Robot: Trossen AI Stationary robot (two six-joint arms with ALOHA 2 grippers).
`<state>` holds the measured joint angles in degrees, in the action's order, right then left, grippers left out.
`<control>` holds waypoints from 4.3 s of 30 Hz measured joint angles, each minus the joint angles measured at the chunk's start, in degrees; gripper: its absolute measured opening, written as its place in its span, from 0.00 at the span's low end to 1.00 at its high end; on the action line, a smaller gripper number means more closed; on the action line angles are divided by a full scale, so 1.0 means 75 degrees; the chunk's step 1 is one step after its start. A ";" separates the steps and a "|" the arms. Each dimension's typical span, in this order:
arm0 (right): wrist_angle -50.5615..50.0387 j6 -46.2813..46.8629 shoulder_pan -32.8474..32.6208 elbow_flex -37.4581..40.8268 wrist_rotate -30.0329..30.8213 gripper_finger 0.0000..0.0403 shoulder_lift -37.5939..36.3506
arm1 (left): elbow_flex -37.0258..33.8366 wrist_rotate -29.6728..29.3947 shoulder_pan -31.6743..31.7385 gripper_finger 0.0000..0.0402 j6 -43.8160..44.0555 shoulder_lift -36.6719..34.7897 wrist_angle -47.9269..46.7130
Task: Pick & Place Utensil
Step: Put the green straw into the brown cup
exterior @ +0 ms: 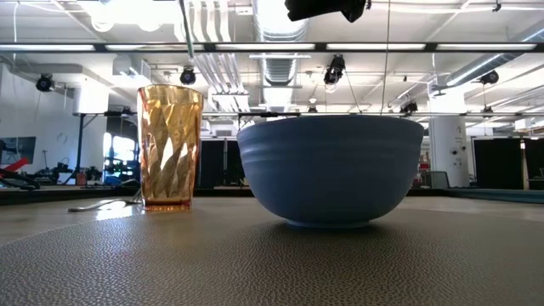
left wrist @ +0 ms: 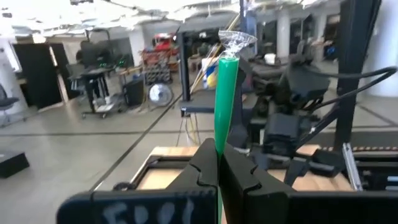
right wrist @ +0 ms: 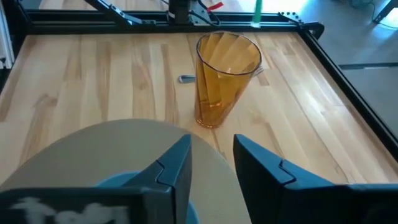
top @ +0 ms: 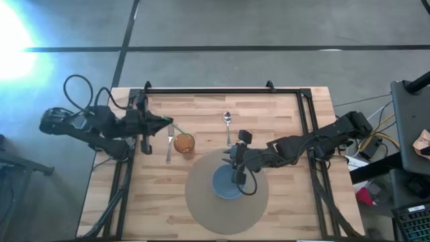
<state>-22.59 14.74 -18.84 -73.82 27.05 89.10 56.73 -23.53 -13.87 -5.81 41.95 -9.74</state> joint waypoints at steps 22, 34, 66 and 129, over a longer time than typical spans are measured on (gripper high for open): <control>0.0009 -0.0017 0.0005 0.0000 0.0006 0.19 0.0000 | -0.1761 -0.0516 0.0000 0.00 0.1625 -0.0087 -0.0062; 0.0012 0.0021 0.0002 0.0000 0.0012 0.17 0.0044 | -0.3102 -0.1062 0.0038 0.00 0.1812 -0.0089 0.1242; 0.0012 0.0039 0.0002 0.0000 0.0006 0.17 0.0047 | -0.4406 -0.1880 0.0087 0.00 0.3192 -0.0070 0.2193; 0.0011 0.0039 0.0001 0.0000 0.0003 0.17 0.0050 | -0.2475 -0.1859 0.0090 0.38 0.2620 -0.0128 -0.0620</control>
<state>-22.50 15.03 -18.83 -73.82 27.07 89.47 38.17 -37.47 -13.19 13.84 40.99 -14.39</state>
